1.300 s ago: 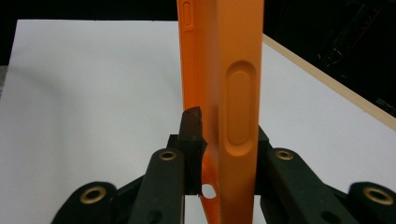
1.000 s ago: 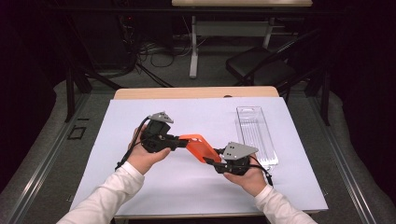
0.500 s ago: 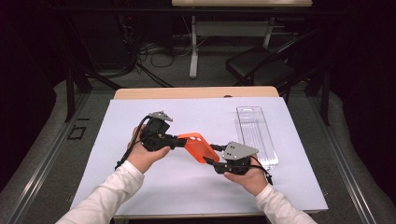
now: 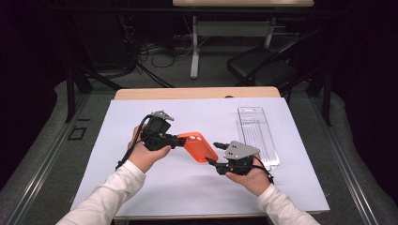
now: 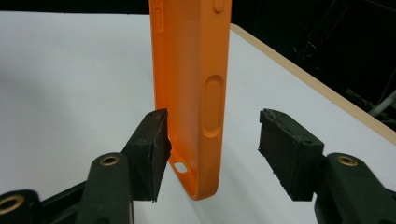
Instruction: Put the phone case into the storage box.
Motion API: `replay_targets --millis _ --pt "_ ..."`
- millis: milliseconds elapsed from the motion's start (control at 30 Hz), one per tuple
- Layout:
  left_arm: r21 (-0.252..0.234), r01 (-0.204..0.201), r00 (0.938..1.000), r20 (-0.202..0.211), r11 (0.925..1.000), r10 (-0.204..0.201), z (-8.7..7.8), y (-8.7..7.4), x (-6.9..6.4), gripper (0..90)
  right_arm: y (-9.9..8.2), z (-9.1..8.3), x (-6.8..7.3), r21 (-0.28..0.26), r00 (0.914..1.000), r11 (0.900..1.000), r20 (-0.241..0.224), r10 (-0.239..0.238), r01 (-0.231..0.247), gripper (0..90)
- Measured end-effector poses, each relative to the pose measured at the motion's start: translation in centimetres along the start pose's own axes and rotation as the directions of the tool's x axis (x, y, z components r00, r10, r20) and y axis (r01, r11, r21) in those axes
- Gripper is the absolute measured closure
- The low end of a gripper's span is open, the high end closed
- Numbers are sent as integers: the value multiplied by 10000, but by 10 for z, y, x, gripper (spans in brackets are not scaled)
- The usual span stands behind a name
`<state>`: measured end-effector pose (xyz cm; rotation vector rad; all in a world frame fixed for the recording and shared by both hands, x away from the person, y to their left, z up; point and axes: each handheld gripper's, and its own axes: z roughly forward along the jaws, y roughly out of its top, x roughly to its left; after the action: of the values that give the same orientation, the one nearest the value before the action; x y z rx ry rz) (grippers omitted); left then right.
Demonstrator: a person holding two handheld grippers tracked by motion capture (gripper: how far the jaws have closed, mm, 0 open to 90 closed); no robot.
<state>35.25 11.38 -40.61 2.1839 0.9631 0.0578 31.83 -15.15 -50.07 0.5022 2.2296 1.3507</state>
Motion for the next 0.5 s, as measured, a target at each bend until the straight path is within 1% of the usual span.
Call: replay_targets --millis 33,100,200,300,333,433,500 --pt "37 -17 10000 -32 10000 17 0 1 -1 816 0 0 0 46 9999 9999 76 -109 108 422" --pt "134 -35 9999 -138 9999 37 1 2 -3 816 0 -1 0 51 9999 9999 123 -109 108 421" --pt "237 21 9998 -221 9997 -15 2 3 -4 816 1 -1 -1 116 9992 9998 356 -187 183 388" --pt "187 89 9995 -304 9998 -83 2 5 -4 816 3 -2 -1 159 9986 9999 516 -58 50 353" --pt "256 110 9996 -279 9996 -102 2 6 -4 816 3 -3 -1 168 9984 9999 555 -44 35 339" --pt "364 185 9989 -444 9992 -169 2 7 -4 816 4 -4 -1 176 9967 9998 813 -30 16 320" --pt "357 332 9981 -536 9988 -313 3 7 -4 816 4 -3 -1 191 9958 9998 908 92 -109 288"
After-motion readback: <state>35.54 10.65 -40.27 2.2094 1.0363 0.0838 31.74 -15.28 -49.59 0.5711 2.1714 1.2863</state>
